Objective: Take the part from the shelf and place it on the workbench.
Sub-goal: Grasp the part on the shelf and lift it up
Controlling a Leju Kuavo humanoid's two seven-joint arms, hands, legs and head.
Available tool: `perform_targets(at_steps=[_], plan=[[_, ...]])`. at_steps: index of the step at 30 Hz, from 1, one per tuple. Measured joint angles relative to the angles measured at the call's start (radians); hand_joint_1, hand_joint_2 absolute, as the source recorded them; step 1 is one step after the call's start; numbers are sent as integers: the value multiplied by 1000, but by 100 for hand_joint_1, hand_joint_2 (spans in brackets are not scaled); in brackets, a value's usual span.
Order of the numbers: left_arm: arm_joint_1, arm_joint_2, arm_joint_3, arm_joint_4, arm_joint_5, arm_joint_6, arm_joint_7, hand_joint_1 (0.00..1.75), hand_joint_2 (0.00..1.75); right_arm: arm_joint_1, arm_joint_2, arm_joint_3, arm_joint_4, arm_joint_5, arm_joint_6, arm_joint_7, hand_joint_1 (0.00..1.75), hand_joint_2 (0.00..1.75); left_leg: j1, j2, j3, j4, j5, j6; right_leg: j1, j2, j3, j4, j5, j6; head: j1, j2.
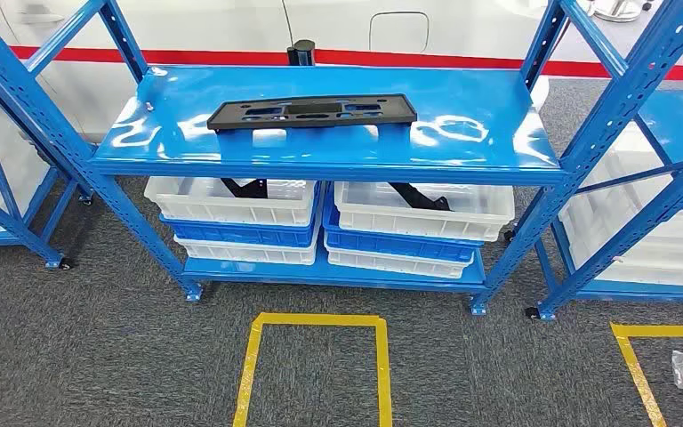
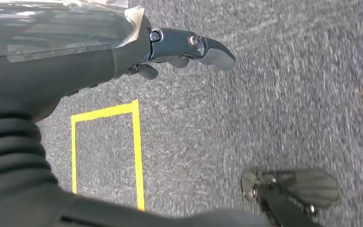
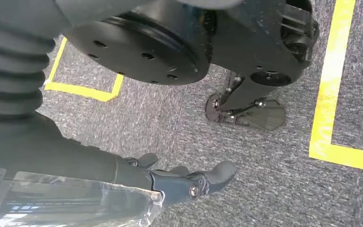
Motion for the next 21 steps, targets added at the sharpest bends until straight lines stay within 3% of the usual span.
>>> perform_targets(at_steps=[9,21], plan=[[-33,-24,178,33,-162,39,-23,0,0,-16,0,-47,32,-147,-53,-42,0,0,0,0,-1,0,1,1,0,0,4,0,1,0,0,0],[-66,-46,366,62,-296,66,-58,0,0,-30,-23,-265,52,-432,-64,-204,0,0,0,0,-1,0,1,1,0,0,4,0,1,0,0,0]])
